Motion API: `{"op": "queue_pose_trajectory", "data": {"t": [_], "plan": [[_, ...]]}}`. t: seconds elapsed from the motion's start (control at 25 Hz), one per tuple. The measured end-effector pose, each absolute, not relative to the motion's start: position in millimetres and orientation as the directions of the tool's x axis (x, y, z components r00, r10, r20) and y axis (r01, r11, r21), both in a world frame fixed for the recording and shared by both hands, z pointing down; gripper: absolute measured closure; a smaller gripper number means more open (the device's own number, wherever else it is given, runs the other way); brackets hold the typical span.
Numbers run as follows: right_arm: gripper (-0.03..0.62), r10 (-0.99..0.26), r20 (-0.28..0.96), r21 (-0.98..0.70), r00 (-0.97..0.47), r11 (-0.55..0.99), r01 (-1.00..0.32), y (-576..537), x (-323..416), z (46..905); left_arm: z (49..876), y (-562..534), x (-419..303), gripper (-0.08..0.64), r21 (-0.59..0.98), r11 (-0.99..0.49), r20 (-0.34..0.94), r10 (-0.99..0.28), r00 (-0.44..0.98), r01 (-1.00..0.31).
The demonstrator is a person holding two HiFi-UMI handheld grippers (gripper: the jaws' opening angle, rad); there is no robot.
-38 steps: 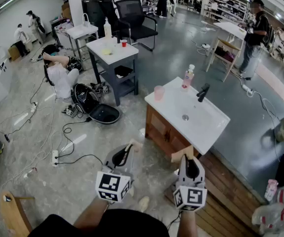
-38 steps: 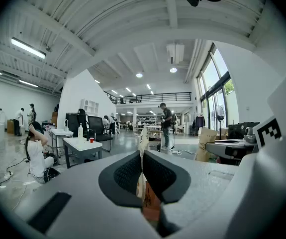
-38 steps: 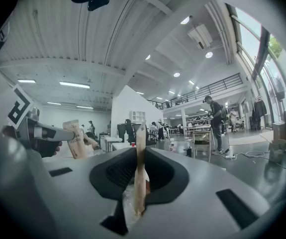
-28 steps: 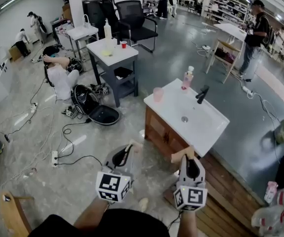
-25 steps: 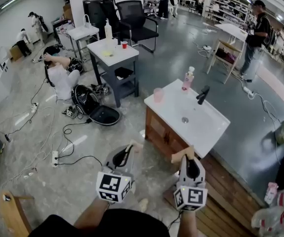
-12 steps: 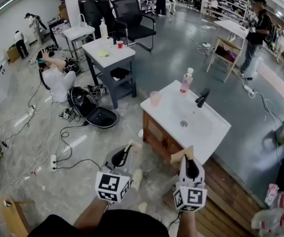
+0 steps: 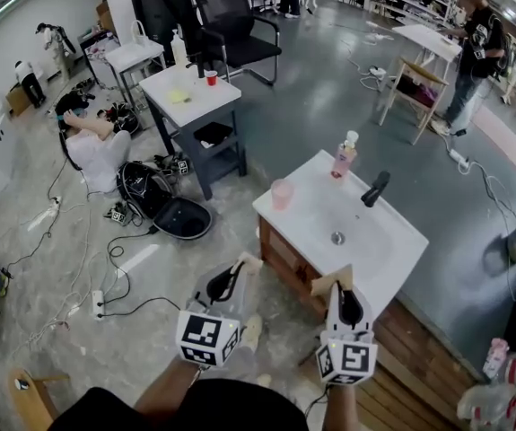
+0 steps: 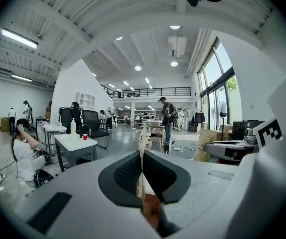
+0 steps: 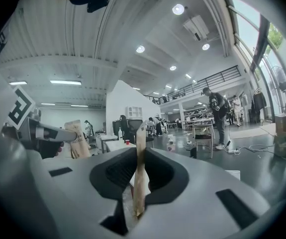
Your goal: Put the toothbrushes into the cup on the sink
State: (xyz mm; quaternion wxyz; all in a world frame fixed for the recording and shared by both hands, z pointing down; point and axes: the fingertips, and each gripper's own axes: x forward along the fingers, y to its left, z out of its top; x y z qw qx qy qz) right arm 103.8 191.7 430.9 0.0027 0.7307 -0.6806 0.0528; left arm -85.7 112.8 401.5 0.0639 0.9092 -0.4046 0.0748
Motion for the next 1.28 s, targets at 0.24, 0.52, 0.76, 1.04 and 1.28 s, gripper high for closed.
{"op": "queue_pose_trajectory", "data": {"t": [0.24, 0.52, 0.76, 1.04, 1.28], "plan": [[0.543, -0.993, 0.092, -0.065, 0.080, -0.086, -0.994, 142, 110, 428, 401, 60, -76, 0.555, 0.069, -0.675, 0.200, -0.712, 0.673, -0.734], [0.543, -0.990, 0.104, -0.054, 0.093, -0.099, -0.994, 91, 116, 433, 407, 7, -73, 0.555, 0.090, -0.680, 0.202, -0.703, 0.682, -0.728], [0.543, -0.989, 0.113, -0.051, 0.098, -0.104, -0.993, 53, 114, 433, 410, -32, -75, 0.555, 0.095, -0.682, 0.203, -0.700, 0.685, -0.725], [0.543, -0.989, 0.104, -0.044, 0.102, -0.107, -0.993, 12, 115, 433, 412, -73, -79, 0.555, 0.097, -0.681, 0.198, -0.702, 0.684, -0.726], [0.543, -0.988, 0.105, -0.039, 0.109, -0.114, -0.993, -15, 115, 434, 414, -100, -83, 0.555, 0.099, -0.685, 0.188, -0.700, 0.689, -0.722]]}}
